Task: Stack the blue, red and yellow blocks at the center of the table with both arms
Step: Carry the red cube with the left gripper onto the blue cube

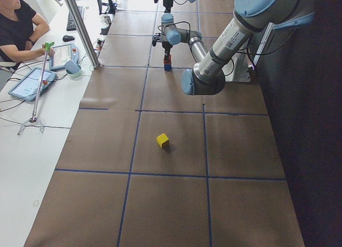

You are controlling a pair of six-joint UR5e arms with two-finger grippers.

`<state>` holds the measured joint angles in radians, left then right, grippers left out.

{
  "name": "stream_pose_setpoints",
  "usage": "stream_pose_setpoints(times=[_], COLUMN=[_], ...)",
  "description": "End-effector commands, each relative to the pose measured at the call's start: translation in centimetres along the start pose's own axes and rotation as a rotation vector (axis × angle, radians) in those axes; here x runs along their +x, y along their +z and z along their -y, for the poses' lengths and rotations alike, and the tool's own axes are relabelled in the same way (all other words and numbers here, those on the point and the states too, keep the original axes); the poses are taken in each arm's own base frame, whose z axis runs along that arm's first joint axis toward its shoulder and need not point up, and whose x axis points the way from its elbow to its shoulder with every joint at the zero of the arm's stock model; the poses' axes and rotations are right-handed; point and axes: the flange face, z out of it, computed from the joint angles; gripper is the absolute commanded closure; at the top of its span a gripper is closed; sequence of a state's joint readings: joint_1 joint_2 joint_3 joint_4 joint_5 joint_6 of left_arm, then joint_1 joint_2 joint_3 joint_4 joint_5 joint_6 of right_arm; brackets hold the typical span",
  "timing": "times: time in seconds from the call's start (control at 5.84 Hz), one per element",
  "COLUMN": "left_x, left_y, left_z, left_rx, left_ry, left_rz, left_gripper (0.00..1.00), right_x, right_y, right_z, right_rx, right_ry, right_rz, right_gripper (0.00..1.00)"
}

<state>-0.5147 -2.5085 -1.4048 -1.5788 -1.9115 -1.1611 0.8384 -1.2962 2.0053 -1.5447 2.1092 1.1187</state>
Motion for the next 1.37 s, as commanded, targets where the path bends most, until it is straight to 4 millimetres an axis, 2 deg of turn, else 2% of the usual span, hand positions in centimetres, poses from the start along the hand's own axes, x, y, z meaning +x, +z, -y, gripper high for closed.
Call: stream_pose_setpoints(times=[0.0, 0.34, 0.51, 0.86, 1.03, 1.2], left_x=[-0.13, -0.06, 0.0, -0.04, 0.0, 0.12], left_y=[0.07, 0.05, -0.03, -0.03, -0.22, -0.38], left_z=[0.03, -0.06, -0.02, -0.04, 0.04, -0.1], left_rx=[0.0, 0.001, 0.005, 0.006, 0.008, 0.008], left_ry=[-0.003, -0.001, -0.001, 0.001, -0.001, 0.002], left_rz=[0.002, 0.001, 0.002, 0.0, -0.001, -0.005], left_gripper=[0.92, 0.86, 0.77, 0.11, 0.0, 0.0], right_x=[0.0, 0.0, 0.0, -0.03, -0.03, -0.11], right_y=[0.05, 0.05, 0.05, -0.02, -0.02, -0.06], right_z=[-0.01, -0.01, -0.01, -0.04, -0.04, -0.03], right_rx=[0.001, 0.001, 0.001, 0.001, 0.001, 0.002], right_ry=[0.001, -0.001, 0.001, 0.0, 0.0, -0.001], right_rz=[-0.001, -0.001, -0.001, 0.0, 0.0, 0.001], right_gripper=[0.0, 0.0, 0.0, 0.0, 0.0, 0.0])
